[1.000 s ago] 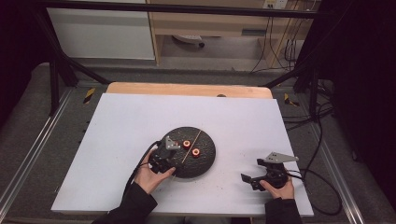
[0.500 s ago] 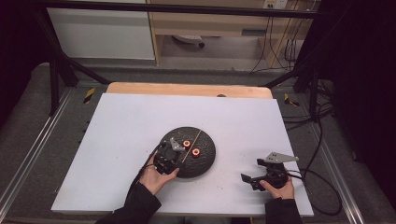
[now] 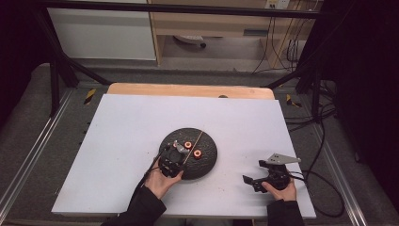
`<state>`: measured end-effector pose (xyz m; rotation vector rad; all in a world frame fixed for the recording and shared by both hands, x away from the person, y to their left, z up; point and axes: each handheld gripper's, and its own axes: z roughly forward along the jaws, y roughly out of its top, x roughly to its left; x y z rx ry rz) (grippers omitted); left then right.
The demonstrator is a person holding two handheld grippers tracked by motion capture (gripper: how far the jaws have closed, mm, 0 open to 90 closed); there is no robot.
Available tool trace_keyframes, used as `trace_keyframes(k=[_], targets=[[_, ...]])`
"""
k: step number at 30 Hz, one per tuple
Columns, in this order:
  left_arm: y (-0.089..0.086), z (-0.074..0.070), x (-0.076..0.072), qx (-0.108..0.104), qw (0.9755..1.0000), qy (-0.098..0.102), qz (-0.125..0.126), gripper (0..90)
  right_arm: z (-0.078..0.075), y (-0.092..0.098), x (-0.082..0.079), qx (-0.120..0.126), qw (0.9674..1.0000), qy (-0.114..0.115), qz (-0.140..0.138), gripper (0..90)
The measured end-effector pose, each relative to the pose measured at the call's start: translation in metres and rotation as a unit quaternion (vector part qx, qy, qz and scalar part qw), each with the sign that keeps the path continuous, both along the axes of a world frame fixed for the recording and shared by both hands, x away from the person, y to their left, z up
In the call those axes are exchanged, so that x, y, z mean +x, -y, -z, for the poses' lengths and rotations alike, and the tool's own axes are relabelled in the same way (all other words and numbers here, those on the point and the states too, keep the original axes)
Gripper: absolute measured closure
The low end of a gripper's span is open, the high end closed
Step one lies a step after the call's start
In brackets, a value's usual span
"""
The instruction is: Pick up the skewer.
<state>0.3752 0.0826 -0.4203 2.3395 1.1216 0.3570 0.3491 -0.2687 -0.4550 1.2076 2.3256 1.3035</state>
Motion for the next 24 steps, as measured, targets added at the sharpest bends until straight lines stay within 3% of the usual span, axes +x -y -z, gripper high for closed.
trace_keyframes(k=[14, 24], targets=[[0.0000, 0.0011, -0.0016, -0.007, 0.9994, 0.005, -0.033, 87.4, -0.0002, -0.0001, 0.0000, 0.002, 1.0000, 0.000, 0.001, 0.6], [-0.0056, -0.0001, -0.0027, -0.022, 0.9992, 0.009, -0.033, 88.0, -0.0001, -0.0001, -0.0001, 0.001, 1.0000, 0.000, 0.001, 0.6]])
